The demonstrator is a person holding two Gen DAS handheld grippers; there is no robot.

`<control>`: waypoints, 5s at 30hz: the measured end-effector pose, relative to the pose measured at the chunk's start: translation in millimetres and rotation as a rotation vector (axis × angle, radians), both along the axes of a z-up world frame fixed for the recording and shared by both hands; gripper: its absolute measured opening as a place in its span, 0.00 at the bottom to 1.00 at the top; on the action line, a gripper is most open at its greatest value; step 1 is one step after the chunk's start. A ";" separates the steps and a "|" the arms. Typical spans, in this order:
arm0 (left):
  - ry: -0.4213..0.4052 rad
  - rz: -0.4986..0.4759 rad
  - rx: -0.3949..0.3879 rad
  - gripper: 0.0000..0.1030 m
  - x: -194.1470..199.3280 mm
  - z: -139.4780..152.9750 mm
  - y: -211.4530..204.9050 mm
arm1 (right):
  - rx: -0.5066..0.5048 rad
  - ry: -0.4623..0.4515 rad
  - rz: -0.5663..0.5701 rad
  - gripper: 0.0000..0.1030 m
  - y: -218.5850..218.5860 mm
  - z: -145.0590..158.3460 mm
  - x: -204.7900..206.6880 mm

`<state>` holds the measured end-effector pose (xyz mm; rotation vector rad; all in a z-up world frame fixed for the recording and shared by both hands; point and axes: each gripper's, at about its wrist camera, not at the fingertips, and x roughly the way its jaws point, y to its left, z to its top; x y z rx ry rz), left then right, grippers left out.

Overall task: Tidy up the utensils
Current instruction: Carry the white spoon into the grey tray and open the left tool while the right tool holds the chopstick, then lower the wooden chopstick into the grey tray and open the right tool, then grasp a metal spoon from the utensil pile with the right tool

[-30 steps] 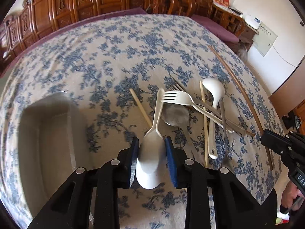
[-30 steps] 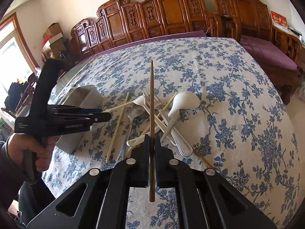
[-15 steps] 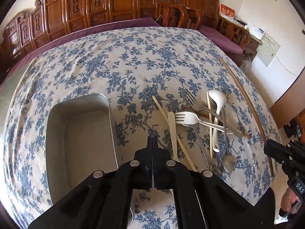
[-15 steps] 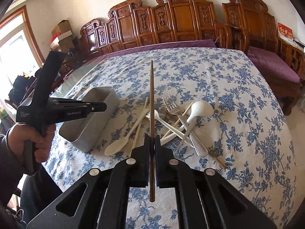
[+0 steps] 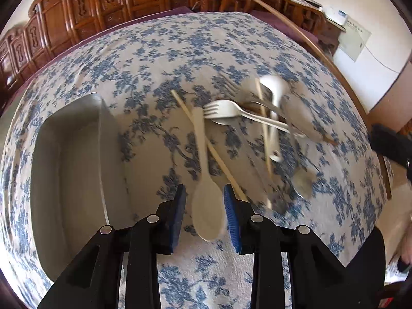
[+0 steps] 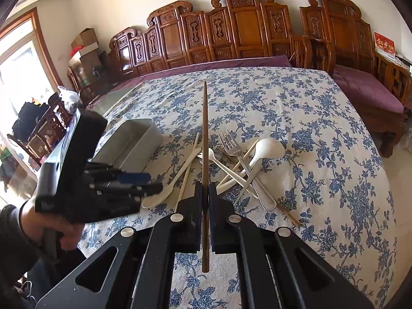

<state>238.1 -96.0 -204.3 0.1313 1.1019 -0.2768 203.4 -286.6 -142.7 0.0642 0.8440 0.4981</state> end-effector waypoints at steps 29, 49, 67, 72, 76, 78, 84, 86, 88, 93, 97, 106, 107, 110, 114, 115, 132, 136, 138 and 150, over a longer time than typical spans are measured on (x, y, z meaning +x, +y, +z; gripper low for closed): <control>-0.111 -0.022 -0.028 0.05 -32.3 52.0 38.2 | -0.011 0.003 0.034 0.06 23.9 -0.2 -0.4; -0.018 0.100 -0.111 0.05 -10.0 14.2 144.6 | -0.008 0.083 0.138 0.06 123.5 -22.7 13.1; -0.267 0.209 -0.099 0.25 -36.6 79.1 201.9 | 0.004 0.155 0.157 0.06 199.0 -21.3 27.9; -0.271 0.239 -0.102 0.25 -36.3 78.0 216.1 | 0.014 0.176 0.141 0.06 220.5 -24.9 39.2; -0.260 0.270 -0.120 0.25 -35.0 73.7 228.8 | 0.026 0.214 0.111 0.06 231.2 -31.8 49.2; -0.260 0.282 -0.124 0.25 -34.6 72.8 233.5 | 0.017 0.227 0.098 0.06 235.6 -37.2 51.2; -0.260 0.297 -0.134 0.25 -35.5 71.5 238.2 | 0.001 0.271 0.086 0.06 244.7 -53.0 56.0; -0.261 0.297 -0.136 0.25 -35.6 71.6 238.2 | -0.013 0.270 0.093 0.06 248.2 -56.2 55.9; -0.262 0.297 -0.136 0.25 -35.9 71.5 236.9 | -0.032 0.265 0.105 0.06 252.5 -58.0 54.3; -0.262 0.289 -0.133 0.25 -34.9 71.3 231.9 | -0.040 0.273 0.121 0.07 252.7 -63.2 50.4; -0.263 0.286 -0.134 0.26 -35.2 71.6 228.9 | -0.031 0.223 0.158 0.08 250.5 -55.7 43.7; -0.272 0.261 -0.130 0.31 -34.5 73.8 208.9 | -0.045 0.093 0.125 0.08 177.8 -22.0 25.4; -0.273 0.254 -0.129 0.38 -34.4 74.1 204.5 | -0.056 0.083 0.114 0.08 168.2 -19.7 23.6; -0.275 0.232 -0.131 0.40 -35.2 74.9 191.9 | -0.098 0.057 0.056 0.08 123.6 -14.2 17.4; -0.277 0.203 -0.127 0.40 -37.3 73.9 173.6 | -0.136 0.037 -0.004 0.08 79.7 -16.6 18.9; -0.275 0.196 -0.128 0.40 -37.1 73.2 167.6 | -0.144 0.038 -0.023 0.12 68.7 -19.0 21.1; -0.265 0.115 -0.124 0.41 -45.1 58.6 96.9 | -0.202 0.149 -0.148 0.29 27.8 -71.0 27.6; -0.262 0.093 -0.115 0.41 -49.0 56.0 88.4 | -0.272 0.179 -0.164 0.29 38.8 -81.5 29.1; -0.263 0.084 -0.112 0.41 -51.4 55.3 86.1 | -0.279 0.201 -0.171 0.29 40.0 -85.7 28.2; -0.288 0.070 -0.100 0.41 -60.2 59.4 79.5 | -0.304 0.211 -0.228 0.14 46.8 -90.6 22.8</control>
